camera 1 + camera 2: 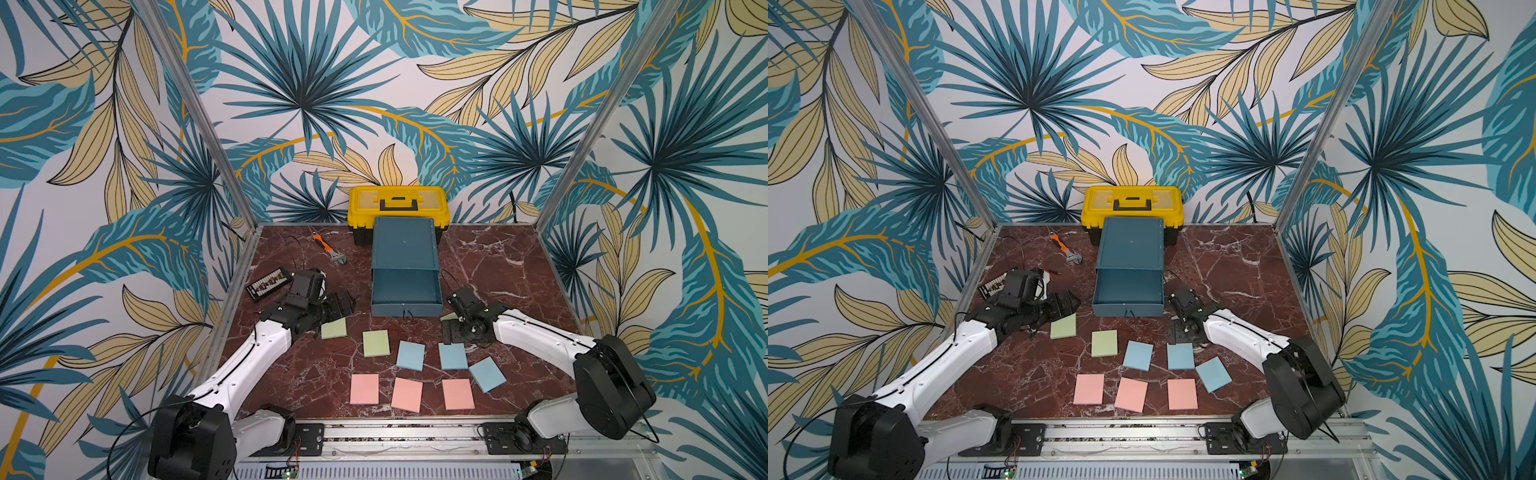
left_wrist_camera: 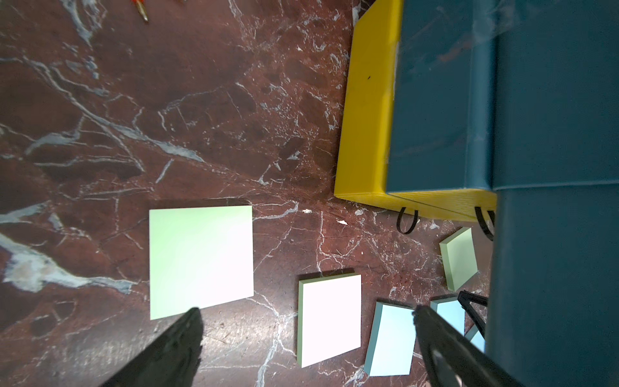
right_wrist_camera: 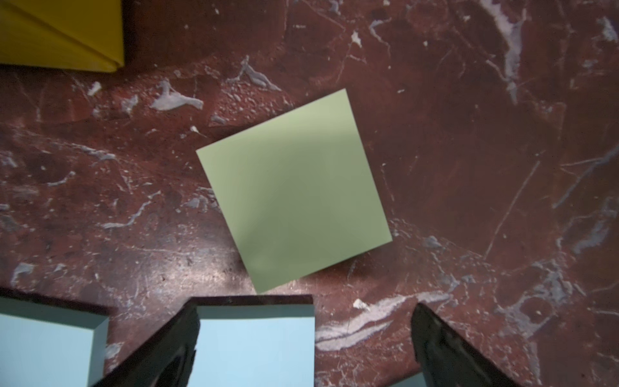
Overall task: Please put the sticky notes in the drawer by color
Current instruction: Pick up the sticky notes from the center of the board.
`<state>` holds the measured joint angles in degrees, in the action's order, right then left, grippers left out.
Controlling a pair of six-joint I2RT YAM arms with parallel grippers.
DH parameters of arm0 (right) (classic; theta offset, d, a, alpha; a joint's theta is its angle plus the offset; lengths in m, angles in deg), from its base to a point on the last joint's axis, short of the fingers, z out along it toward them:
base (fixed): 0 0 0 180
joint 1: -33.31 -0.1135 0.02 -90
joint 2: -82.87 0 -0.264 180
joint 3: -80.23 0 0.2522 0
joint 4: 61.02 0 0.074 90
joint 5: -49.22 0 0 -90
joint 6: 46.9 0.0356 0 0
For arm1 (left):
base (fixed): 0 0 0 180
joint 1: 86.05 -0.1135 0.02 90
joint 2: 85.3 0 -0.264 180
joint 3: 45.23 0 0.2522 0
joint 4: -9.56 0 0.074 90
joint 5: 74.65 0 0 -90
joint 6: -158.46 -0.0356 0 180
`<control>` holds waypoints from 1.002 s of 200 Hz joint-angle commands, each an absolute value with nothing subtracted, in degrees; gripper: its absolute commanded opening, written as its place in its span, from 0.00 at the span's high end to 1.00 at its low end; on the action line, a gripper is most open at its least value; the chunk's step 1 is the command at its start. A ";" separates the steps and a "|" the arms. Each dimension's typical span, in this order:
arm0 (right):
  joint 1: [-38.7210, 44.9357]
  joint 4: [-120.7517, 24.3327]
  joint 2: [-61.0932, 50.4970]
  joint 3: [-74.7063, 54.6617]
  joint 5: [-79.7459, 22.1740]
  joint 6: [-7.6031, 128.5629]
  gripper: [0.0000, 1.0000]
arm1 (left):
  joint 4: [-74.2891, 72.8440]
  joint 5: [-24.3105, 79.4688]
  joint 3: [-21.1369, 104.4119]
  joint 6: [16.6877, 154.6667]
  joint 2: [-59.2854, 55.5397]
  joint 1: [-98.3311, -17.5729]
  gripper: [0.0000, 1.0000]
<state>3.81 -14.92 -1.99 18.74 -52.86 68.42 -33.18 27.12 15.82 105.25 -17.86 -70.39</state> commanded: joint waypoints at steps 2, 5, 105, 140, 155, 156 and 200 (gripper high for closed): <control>4.68 -16.92 -4.41 17.26 -50.32 65.36 0.02 | -34.34 26.06 17.97 104.40 -18.05 -70.83 0.00; 4.75 -17.07 -4.61 17.18 -50.02 65.12 0.02 | -34.43 26.03 18.01 104.36 -18.09 -70.84 0.00; 9.13 -17.91 -12.47 12.91 -47.84 62.29 0.03 | -35.78 25.54 19.24 104.40 -17.01 -70.80 0.00; 9.51 -18.47 -13.98 12.25 -47.64 61.95 0.03 | -35.67 25.54 19.33 104.57 -16.59 -70.83 0.00; 9.92 -18.53 -14.37 11.89 -47.91 62.03 0.03 | -35.67 25.54 19.39 104.43 -16.57 -70.78 0.00; 10.02 -18.57 -14.44 11.85 -47.91 62.01 0.03 | -35.67 25.54 19.41 104.46 -16.53 -70.81 0.00; 10.64 -18.17 -15.22 11.36 -48.13 62.22 0.07 | -35.76 25.35 19.42 104.40 -16.49 -70.78 0.00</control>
